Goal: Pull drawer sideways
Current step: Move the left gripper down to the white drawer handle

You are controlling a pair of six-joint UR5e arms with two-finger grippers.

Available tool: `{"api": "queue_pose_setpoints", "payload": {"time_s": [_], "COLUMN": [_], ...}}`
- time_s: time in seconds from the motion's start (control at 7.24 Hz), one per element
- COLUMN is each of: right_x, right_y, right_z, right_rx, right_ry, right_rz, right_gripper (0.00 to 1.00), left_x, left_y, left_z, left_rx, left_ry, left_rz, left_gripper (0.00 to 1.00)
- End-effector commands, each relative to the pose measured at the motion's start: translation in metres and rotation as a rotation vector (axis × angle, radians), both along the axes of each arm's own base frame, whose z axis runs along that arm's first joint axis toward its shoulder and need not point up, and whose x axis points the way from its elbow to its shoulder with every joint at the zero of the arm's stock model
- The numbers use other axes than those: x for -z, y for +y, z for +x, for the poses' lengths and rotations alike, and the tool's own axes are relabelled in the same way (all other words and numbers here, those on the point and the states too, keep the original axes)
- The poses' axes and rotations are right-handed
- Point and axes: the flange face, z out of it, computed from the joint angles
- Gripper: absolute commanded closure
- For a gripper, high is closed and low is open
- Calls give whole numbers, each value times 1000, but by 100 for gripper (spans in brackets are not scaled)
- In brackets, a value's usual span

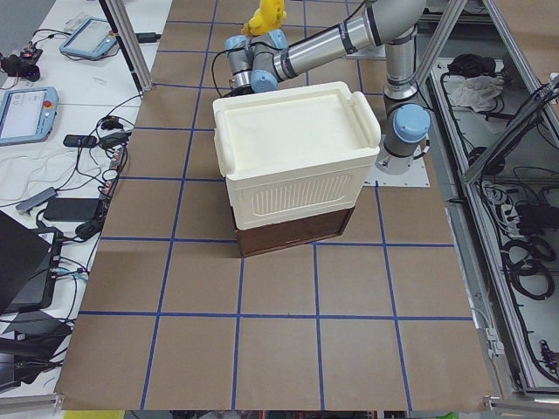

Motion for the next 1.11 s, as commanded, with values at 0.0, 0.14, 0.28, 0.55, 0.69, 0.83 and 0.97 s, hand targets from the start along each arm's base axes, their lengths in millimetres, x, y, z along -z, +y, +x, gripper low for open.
{"api": "queue_pose_setpoints", "payload": {"time_s": [0.0,0.14,0.28,0.55,0.69,0.83,0.97], "right_x": [0,0,0,0,0,0,0], "right_y": [0,0,0,0,0,0,0], "right_z": [0,0,0,0,0,0,0], "right_rx": [0,0,0,-1,0,0,0], "right_ry": [-1,-1,1,1,1,-1,1], "right_rz": [0,0,0,0,0,0,0], "right_gripper": [0,0,0,0,0,0,0], "left_x": [5,6,6,6,6,6,4], "left_y": [1,0,0,2,4,4,5], "left_z": [5,11,19,21,22,22,22], "left_rx": [-7,-21,-32,-38,-42,-43,-45], "left_ry": [-8,-10,-6,-13,-18,-19,-18], "left_rz": [10,9,15,25,39,38,39], "left_gripper": [6,9,16,16,16,16,18]}}
